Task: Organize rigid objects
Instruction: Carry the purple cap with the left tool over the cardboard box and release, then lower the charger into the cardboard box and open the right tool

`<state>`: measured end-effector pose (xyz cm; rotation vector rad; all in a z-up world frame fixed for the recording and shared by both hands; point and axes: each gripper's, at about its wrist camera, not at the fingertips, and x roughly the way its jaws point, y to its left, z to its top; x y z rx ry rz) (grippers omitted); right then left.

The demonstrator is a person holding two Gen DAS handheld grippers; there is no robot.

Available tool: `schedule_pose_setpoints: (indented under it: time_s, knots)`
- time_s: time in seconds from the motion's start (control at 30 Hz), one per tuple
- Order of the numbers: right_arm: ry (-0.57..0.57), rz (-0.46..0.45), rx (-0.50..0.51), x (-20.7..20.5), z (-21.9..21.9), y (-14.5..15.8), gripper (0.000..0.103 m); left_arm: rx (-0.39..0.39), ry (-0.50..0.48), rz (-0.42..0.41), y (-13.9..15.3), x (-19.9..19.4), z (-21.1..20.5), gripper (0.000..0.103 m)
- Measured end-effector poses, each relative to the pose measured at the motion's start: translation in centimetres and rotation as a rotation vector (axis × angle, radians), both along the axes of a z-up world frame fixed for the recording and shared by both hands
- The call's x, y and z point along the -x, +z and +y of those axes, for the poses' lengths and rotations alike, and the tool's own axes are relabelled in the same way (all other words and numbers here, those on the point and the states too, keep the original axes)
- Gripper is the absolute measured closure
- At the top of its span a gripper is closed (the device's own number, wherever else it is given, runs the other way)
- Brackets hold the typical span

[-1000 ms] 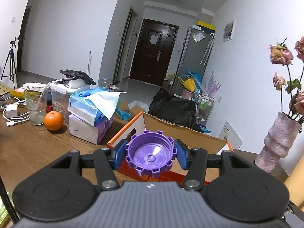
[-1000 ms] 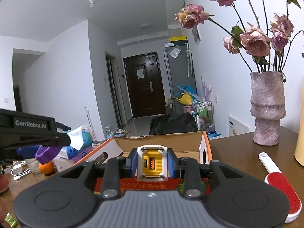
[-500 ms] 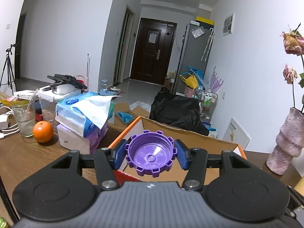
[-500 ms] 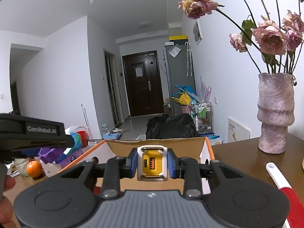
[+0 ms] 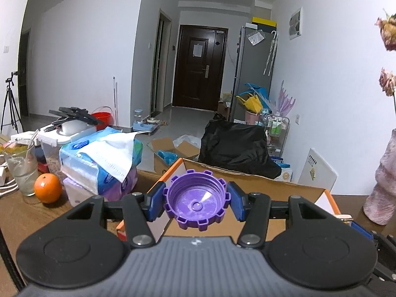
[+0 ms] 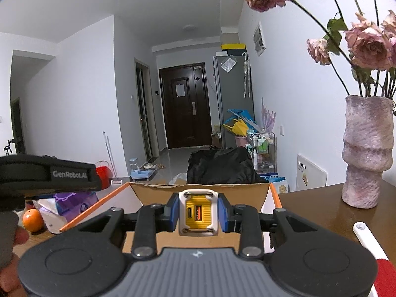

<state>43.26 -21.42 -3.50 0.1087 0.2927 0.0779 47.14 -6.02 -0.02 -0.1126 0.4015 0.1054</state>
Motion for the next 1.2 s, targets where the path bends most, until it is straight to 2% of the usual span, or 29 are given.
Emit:
schedule_pose_setpoints:
  time_s: [0.33,0.53,0.6,0.63,0.7,0.73,0.77,0.8,0.93,1.2]
  knots:
    - [0.014,0.066,0.042,-2.1,0.7,-1.6,0.073,-0.066,-0.032,0.044,-1.2,-2.3,-1.1,0.047]
    - [0.023,0.095,0.046,-2.6,0.7,-1.9,0.072,-0.079,-0.034,0.072,-1.6,-2.8,-1.2,0.046]
    - [0.027,0.114,0.043,-2.8,0.6,-2.0,0.072,-0.086,-0.031,0.084,-1.7,-2.9,-1.1,0.020]
    - [0.022,0.120,0.042,-3.0,0.5,-1.9,0.072,-0.088,-0.016,0.089,-1.7,-2.9,-1.0,0.000]
    - [0.007,0.125,0.042,-3.0,0.3,-1.8,0.056,-0.103,0.014,0.083,-1.6,-2.8,-0.8,0.000]
    - [-0.003,0.119,0.039,-2.8,0.1,-1.7,0.033,-0.100,0.014,0.088,-1.5,-2.9,-0.7,0.000]
    - [-0.016,0.106,0.037,-2.6,0.0,-1.6,0.015,-0.085,0.012,0.096,-1.4,-2.9,-0.5,0.000]
    - [-0.026,0.095,0.040,-2.4,0.0,-1.5,0.010,-0.074,0.013,0.104,-1.5,-3.0,-0.3,0.000]
    - [-0.026,0.085,0.044,-2.1,0.1,-1.2,0.002,-0.078,0.024,0.109,-1.4,-2.9,-0.1,0.000]
    - [-0.027,0.063,0.054,-1.0,0.1,-0.4,0.000,-0.074,0.034,0.066,-0.1,-1.1,0.0,0.000]
